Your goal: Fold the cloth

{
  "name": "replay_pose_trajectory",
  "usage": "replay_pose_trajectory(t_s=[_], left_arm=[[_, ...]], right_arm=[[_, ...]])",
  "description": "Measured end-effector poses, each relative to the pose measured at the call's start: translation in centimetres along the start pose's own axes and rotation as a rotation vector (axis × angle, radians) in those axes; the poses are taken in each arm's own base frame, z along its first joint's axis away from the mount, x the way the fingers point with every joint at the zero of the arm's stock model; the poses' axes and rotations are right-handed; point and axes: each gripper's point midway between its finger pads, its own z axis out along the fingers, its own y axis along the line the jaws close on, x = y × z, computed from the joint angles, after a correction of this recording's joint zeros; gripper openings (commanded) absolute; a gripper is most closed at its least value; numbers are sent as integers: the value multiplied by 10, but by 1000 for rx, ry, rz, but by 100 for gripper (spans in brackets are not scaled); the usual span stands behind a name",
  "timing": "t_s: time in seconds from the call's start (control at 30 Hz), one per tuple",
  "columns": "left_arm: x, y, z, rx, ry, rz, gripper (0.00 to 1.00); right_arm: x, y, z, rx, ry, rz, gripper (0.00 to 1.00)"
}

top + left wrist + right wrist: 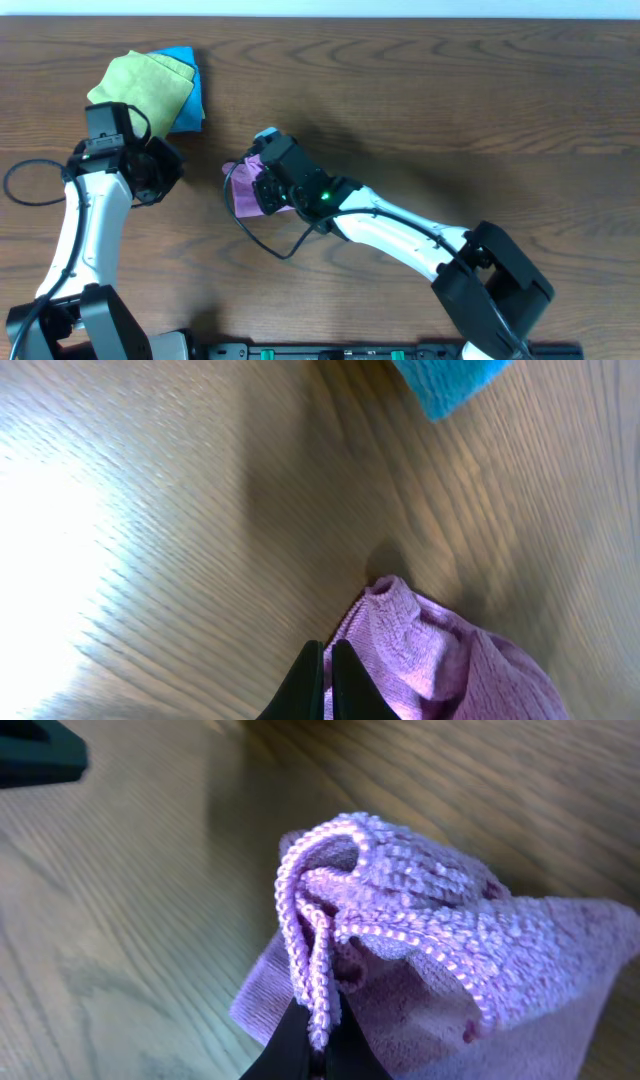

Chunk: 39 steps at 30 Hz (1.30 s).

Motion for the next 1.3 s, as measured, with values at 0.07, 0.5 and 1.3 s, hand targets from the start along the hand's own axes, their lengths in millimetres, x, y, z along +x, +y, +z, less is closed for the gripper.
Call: replay_pose_trajectory(t_s=[0.07,0.5,1.3], left_arm=[[-1,2,-1,-1,-1,-1,6],[0,3,-4,1,1,3,6],[3,-1,-4,21,20,2,6]], right_arm=[[-2,4,2,-11,-2,-8,1],[20,12,27,-34,65,-33,1],[31,25,53,-59,76,-87,49]])
